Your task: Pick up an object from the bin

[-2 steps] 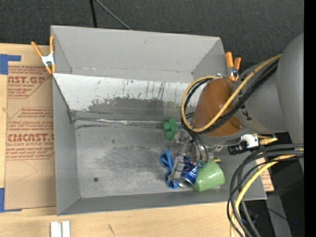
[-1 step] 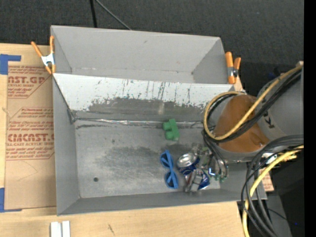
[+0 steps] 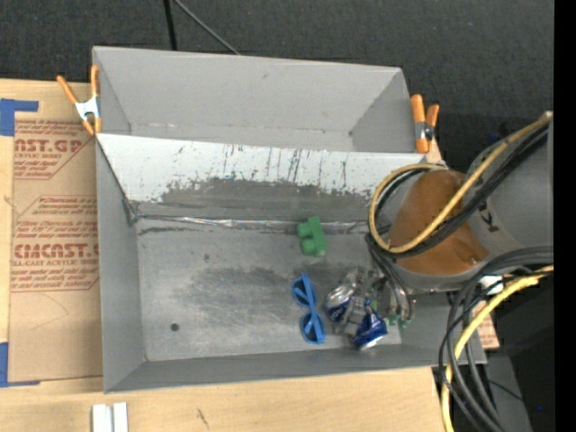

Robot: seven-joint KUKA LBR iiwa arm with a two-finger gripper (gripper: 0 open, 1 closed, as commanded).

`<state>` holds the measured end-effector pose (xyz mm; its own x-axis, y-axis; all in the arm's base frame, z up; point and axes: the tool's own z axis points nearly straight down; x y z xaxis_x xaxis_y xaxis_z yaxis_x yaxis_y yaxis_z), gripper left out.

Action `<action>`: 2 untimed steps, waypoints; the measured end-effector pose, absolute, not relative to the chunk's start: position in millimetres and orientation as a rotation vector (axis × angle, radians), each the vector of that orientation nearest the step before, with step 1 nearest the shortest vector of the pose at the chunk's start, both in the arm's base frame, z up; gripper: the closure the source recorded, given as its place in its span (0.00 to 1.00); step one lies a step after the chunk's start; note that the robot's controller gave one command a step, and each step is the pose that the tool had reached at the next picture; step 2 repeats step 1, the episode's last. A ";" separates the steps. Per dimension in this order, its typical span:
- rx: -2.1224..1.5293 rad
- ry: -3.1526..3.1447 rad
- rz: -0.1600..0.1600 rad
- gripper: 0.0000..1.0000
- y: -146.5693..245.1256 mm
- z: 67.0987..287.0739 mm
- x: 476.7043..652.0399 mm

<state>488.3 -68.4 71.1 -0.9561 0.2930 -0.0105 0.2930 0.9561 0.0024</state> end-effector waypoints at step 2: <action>0.427 3.103 0.003 1.00 -30.4 210.8 497.9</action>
Offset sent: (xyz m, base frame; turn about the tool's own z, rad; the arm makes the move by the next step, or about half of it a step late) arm 0.0076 0.0360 0.1356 -0.0199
